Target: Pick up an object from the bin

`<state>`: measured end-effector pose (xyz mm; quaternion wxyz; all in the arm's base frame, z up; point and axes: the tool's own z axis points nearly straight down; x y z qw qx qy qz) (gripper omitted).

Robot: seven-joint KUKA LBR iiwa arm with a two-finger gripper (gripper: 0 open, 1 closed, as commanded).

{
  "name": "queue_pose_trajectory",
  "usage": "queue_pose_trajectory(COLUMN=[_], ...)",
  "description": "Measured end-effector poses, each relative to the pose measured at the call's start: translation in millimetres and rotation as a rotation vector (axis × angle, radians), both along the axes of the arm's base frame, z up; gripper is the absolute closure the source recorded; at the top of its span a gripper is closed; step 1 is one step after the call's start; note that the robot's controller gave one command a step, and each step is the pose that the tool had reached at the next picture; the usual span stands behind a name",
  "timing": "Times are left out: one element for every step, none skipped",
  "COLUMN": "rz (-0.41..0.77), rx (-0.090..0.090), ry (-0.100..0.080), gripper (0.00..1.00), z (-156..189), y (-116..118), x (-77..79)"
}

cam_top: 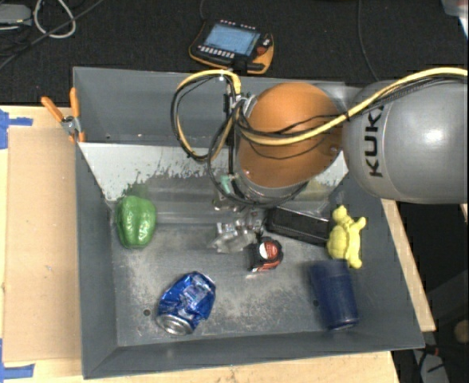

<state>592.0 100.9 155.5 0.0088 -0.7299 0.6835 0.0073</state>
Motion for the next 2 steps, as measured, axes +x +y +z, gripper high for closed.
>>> queue_pose_trajectory(rz=[-0.123,0.031], rx=[-0.004,0.008], ry=[0.012,0.003], gripper=[1.0,1.0], z=[13,-51], y=[-84,-43], x=[-24.9,-24.8])
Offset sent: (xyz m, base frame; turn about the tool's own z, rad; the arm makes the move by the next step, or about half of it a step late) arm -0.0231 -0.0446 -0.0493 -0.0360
